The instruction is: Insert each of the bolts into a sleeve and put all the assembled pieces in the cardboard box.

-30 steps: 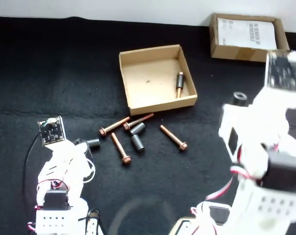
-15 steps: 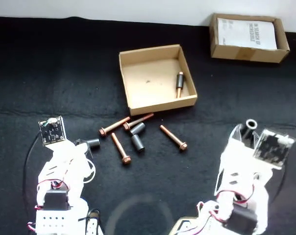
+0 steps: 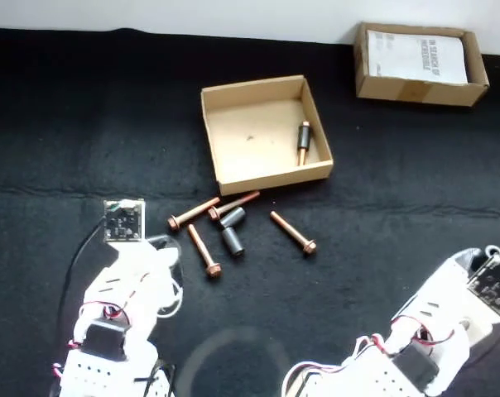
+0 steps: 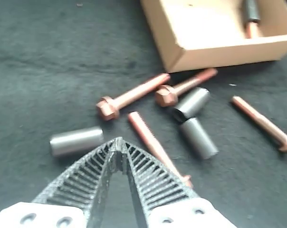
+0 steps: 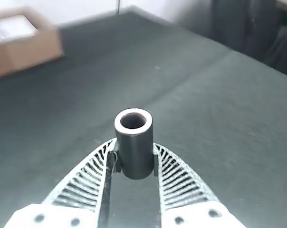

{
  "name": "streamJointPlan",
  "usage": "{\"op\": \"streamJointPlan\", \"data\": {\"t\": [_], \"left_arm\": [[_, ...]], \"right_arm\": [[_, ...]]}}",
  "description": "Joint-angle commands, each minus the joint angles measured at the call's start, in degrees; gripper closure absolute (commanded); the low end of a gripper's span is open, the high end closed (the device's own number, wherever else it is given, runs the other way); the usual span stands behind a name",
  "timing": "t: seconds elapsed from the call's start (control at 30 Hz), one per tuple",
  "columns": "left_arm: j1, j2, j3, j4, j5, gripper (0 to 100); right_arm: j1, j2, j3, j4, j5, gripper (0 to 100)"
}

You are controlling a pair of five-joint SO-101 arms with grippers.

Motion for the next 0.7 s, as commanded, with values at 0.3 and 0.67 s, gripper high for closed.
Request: {"op": "streamJointPlan", "data": {"t": [0.3, 0.67], "left_arm": [[6.9, 56.84, -41.8, 1.41, 0.0, 99], [19.65, 90.86, -74.42, 14.42, -17.76, 99]], "right_arm": [[2.59, -1.36, 9.01, -10.86, -9.41, 99.1], [7.52, -1.36, 8.92, -10.77, -9.23, 99.1]]}}
